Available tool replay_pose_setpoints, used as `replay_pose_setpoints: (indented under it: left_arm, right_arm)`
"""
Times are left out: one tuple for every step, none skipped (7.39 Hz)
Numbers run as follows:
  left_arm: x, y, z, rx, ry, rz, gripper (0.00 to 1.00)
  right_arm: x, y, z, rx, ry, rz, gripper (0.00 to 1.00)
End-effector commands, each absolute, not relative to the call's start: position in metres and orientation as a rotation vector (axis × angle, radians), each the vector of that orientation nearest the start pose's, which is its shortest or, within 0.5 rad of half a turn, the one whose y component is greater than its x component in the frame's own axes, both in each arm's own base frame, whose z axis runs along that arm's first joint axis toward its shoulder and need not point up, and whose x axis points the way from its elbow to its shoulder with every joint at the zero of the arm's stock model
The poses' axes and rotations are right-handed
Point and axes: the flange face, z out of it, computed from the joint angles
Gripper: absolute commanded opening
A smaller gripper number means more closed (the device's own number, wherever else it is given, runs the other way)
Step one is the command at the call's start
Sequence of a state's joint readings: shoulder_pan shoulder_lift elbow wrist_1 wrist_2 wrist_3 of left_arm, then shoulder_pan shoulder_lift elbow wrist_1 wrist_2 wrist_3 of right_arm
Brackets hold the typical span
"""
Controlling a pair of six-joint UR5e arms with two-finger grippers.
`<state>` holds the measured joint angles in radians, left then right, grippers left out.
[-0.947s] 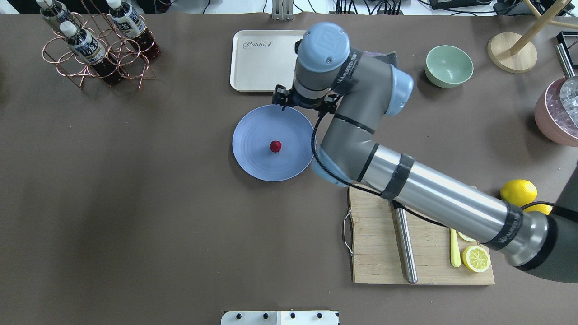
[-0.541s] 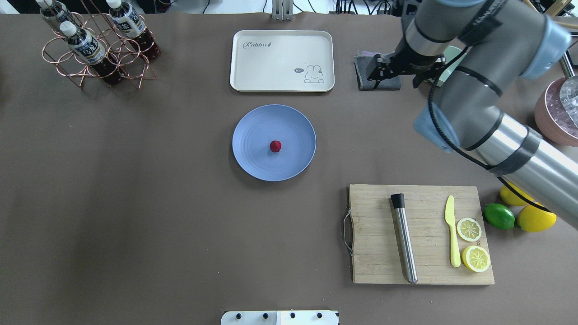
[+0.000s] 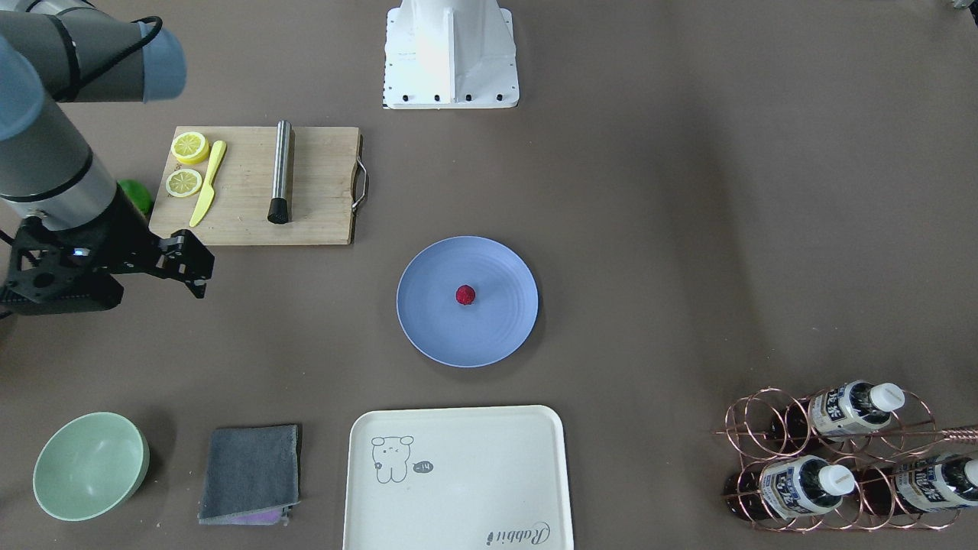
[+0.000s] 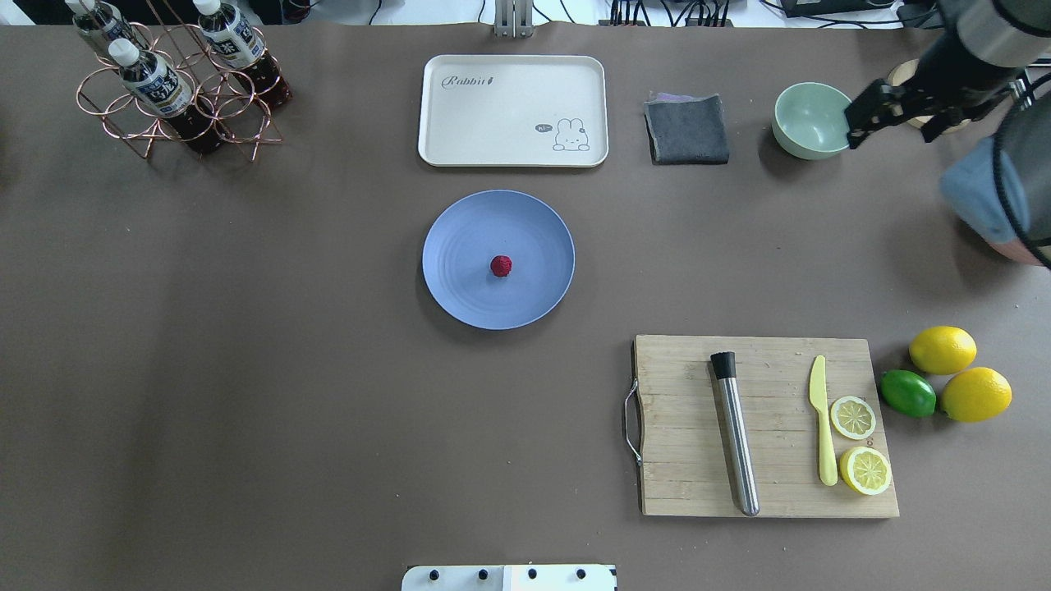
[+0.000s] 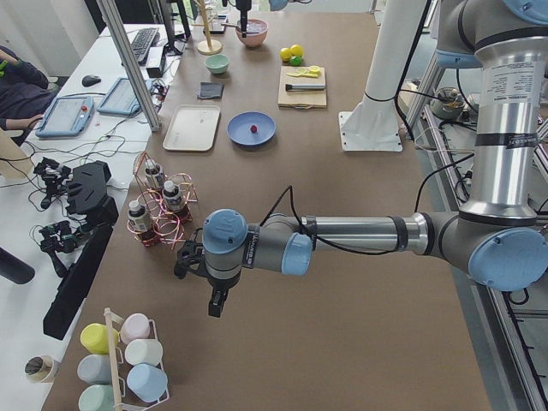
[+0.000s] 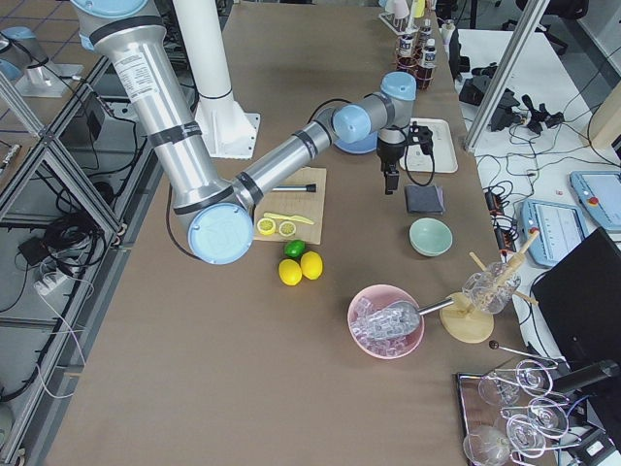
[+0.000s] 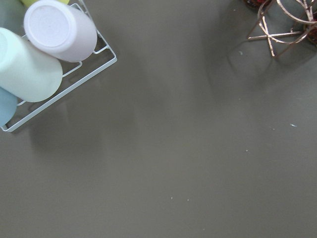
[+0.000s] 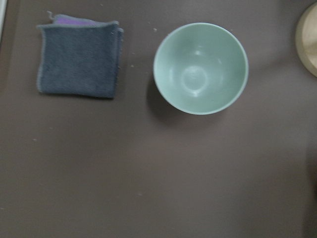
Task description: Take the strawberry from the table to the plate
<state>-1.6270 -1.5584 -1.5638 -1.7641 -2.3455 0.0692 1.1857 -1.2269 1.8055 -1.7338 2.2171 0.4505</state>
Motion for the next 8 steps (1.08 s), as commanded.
replay_pose_setpoints:
  left_arm:
    - [-0.091, -0.481, 0.656, 0.202, 0.762, 0.076, 0.98]
    - [-0.091, -0.474, 0.664, 0.189, 0.763, 0.070, 0.98]
    - [-0.090, -0.470, 0.667, 0.180, 0.764, 0.067, 0.98]
    - [-0.091, -0.470, 0.666, 0.180, 0.765, 0.064, 0.98]
    - [-0.090, -0.457, 0.676, 0.164, 0.766, 0.060, 0.98]
    - [-0.088, -0.449, 0.685, 0.145, 0.791, 0.052, 0.98]
    - [-0.086, -0.446, 0.689, 0.132, 0.798, 0.047, 0.98]
    - [-0.087, -0.446, 0.688, 0.134, 0.798, 0.046, 0.98]
  right_arm:
    - [-0.043, -0.553, 0.486, 0.109, -0.703, -0.174, 1.00]
    - [-0.005, -0.529, 0.526, 0.106, -0.676, -0.201, 1.00]
    - [0.026, -0.510, 0.557, 0.091, -0.661, -0.199, 1.00]
    - [0.048, -0.480, 0.591, 0.050, -0.661, -0.163, 1.00]
    - [0.065, -0.464, 0.605, 0.033, -0.661, -0.118, 1.00]
    - [0.066, -0.453, 0.617, 0.004, -0.662, -0.098, 1.00]
    - [0.066, -0.443, 0.628, -0.018, -0.660, -0.091, 1.00]
    - [0.066, -0.434, 0.641, -0.047, -0.665, -0.080, 1.00]
